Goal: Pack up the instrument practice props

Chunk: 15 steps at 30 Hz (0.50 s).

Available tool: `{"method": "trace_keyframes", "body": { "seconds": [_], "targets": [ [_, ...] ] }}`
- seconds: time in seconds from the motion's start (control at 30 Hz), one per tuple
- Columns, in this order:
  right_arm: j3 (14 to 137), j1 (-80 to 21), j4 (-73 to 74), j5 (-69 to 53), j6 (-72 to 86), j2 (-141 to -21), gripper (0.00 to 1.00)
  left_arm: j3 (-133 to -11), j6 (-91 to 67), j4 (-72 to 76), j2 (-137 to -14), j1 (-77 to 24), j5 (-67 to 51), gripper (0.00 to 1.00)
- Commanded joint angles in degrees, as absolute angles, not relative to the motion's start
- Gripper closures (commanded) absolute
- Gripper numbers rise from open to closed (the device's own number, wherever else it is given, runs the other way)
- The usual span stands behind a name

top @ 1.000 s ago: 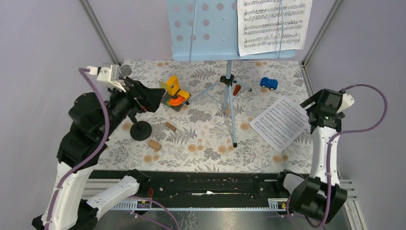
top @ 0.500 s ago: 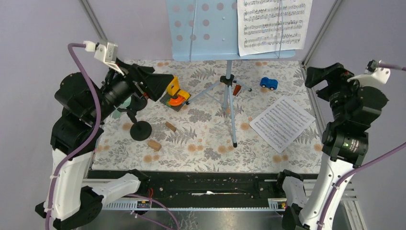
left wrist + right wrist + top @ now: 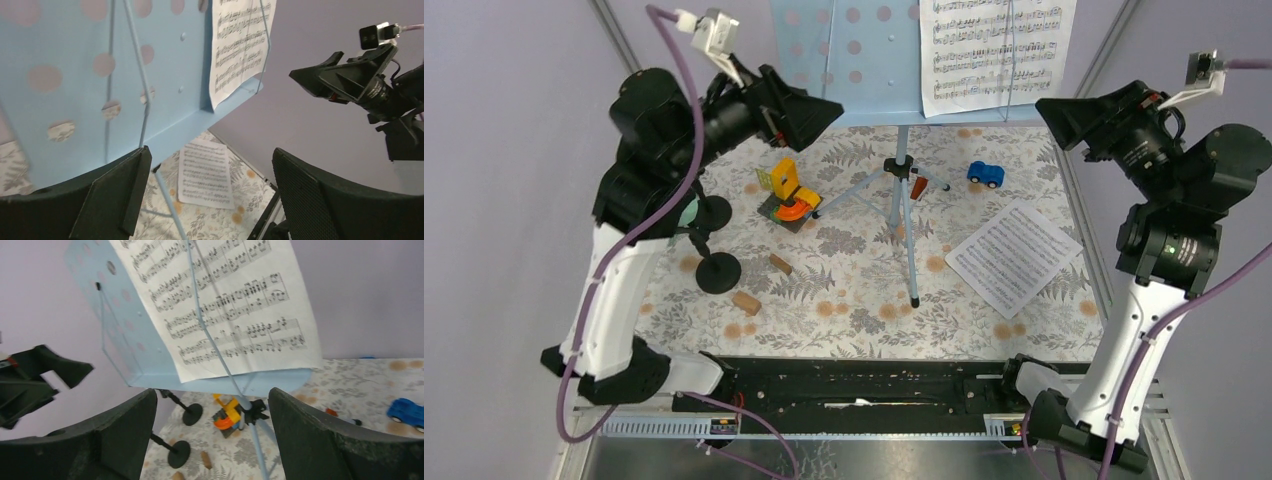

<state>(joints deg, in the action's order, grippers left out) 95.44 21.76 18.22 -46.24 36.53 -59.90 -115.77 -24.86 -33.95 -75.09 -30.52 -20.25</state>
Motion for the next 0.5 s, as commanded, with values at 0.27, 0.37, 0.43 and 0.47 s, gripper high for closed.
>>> {"method": "trace_keyframes", "body": {
  "seconds": [0.27, 0.37, 0.43, 0.47],
  "targets": [
    [108.01, 21.97, 8.51, -53.96, 50.43, -71.18, 0.19, -129.82, -28.45, -24.13, -88.93, -41.40, -14.30, 0.04],
    [110.78, 21.81, 9.60, -53.77, 49.63, -73.91, 0.21, -129.64, -29.30, -20.79, -90.95, -42.85, -10.29, 0.04],
    [113.39, 20.70, 11.76, -53.39, 47.88, -75.86, 0.21, -129.79, -30.36, -18.94, -92.28, -43.19, -8.90, 0.04],
    [114.63, 19.64, 13.50, -53.09, 46.56, -76.78, 0.22, -129.96, -30.73, -18.08, -92.98, -43.36, -8.36, 0.04]
  ]
}}
